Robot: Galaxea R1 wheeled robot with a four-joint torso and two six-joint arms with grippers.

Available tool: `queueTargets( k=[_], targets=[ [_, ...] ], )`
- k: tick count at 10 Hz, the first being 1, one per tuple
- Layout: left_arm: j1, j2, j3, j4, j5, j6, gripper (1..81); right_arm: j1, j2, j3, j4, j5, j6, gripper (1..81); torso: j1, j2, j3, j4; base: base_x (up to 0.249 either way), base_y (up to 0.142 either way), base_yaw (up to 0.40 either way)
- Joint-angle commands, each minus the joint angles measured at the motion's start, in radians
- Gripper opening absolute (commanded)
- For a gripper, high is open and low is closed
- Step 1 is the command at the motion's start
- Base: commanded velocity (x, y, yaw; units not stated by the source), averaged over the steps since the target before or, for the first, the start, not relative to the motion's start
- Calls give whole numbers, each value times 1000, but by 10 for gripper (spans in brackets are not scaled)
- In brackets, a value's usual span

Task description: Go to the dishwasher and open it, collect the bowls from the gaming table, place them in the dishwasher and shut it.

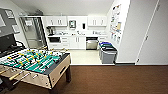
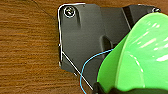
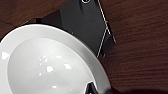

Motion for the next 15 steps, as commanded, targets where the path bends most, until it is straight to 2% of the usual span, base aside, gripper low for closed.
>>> queueTargets(
  k=[1,9,15],
  targets=[
    [-27,-22,-5,18,50,2,10,31,-18,5,-12,-54,0,10,0,0,0,0,215,-97,0],
    [-29,-25,-5,18,48,2,10,33,-16,7,-13,-54,0,10,0,1,0,0,214,-90,0],
    [-27,-23,-5,18,47,2,10,31,-16,5,-12,-53,0,10,0,1,0,0,214,0,0]
  ],
)
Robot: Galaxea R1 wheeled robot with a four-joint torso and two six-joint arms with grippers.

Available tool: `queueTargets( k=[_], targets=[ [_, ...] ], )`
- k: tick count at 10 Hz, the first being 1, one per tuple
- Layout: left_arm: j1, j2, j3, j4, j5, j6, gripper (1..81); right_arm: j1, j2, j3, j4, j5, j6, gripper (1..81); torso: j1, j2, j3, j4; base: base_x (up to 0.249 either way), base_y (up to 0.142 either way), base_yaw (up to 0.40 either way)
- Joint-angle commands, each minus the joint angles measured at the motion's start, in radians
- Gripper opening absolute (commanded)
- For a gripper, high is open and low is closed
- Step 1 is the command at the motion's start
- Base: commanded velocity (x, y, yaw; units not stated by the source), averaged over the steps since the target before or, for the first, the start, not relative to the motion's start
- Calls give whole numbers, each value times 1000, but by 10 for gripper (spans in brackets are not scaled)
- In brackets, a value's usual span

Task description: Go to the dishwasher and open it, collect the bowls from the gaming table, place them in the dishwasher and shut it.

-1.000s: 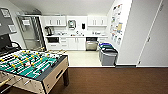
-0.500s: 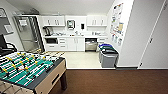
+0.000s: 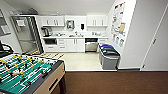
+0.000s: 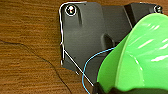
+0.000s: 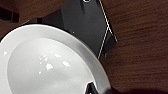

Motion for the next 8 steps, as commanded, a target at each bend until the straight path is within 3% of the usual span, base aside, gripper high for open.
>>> queueTargets(
  k=[1,6,8],
  targets=[
    [-27,-14,-2,13,47,3,10,29,-24,4,-12,-50,0,10,0,0,0,0,214,0,0],
    [-27,-11,-2,13,48,4,10,29,-24,4,-12,-49,0,10,0,0,0,0,214,0,0],
    [-27,-11,-2,13,48,4,10,29,-23,4,-13,-50,0,10,0,0,0,0,214,-72,0]
  ],
)
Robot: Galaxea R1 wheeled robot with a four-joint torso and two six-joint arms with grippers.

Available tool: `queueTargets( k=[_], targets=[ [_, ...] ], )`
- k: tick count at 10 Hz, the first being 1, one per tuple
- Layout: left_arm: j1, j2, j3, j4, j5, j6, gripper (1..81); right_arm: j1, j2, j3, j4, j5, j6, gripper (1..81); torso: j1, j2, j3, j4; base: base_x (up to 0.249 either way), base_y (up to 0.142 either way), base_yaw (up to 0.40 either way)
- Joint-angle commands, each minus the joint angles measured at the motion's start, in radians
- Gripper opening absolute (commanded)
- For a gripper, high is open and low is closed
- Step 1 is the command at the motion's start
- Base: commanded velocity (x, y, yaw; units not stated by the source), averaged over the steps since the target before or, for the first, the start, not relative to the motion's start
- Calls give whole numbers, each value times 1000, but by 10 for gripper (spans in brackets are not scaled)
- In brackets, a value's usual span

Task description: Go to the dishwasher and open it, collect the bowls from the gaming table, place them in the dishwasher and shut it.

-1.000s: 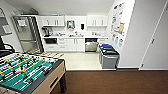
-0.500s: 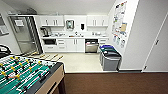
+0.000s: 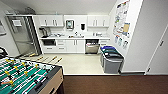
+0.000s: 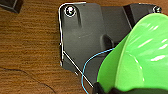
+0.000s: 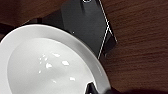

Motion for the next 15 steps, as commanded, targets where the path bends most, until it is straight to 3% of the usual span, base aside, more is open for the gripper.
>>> queueTargets(
  k=[1,11,12,13,14,15],
  targets=[
    [-28,-11,-2,13,48,3,10,29,-24,4,-13,-50,-1,10,0,0,0,0,214,-98,0],
    [-28,-13,-2,13,51,3,10,26,-26,16,-18,-46,-4,10,0,0,0,0,214,-95,0],
    [-29,-14,-2,13,51,4,10,26,-27,18,-17,-41,-1,10,0,0,0,95,214,-90,0],
    [-28,-14,-2,13,51,3,10,28,-27,19,-17,-40,0,10,0,0,0,100,214,-90,0],
    [-26,-14,-2,13,50,3,10,26,-27,21,-17,-40,0,10,0,0,0,115,214,-90,0],
    [-26,-14,-2,13,50,3,10,28,-27,22,-18,-40,-1,10,0,0,0,48,214,-91,0]
  ],
)
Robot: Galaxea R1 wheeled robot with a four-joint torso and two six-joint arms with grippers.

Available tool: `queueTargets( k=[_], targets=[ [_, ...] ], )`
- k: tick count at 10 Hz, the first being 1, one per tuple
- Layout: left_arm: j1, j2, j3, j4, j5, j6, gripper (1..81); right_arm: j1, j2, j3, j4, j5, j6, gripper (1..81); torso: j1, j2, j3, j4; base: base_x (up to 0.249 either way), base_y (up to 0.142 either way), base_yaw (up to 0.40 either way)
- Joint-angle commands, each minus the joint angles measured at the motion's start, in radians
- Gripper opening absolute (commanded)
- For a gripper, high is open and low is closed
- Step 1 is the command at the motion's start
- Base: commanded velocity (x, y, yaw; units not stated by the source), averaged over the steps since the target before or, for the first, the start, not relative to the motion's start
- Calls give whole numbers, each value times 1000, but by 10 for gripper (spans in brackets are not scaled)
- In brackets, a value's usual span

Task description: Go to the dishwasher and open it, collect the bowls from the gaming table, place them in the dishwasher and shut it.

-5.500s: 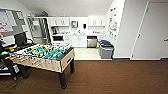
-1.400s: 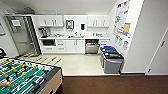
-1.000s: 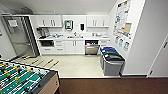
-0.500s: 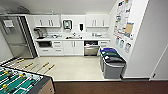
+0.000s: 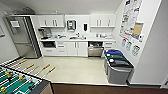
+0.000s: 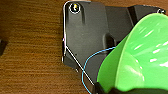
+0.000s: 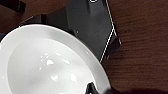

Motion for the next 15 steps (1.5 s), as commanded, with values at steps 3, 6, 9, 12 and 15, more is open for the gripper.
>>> queueTargets(
  k=[3,6,9,12,15],
  targets=[
    [-24,-16,-4,13,48,3,10,32,-26,13,-18,-47,-4,10,0,0,0,32,214,-90,0],
    [-24,-15,-2,13,46,3,10,29,-28,12,-18,-45,-5,10,0,0,0,33,214,0,0],
    [-24,-16,-2,13,43,3,10,29,-28,12,-18,-45,-5,10,0,0,0,33,214,0,0],
    [-24,-16,-2,13,43,3,10,29,-28,10,-21,-45,-5,10,0,0,0,33,214,0,0],
    [-24,-16,-4,13,43,3,10,32,-26,12,-23,-47,-7,10,0,0,0,33,214,0,0]
  ],
)
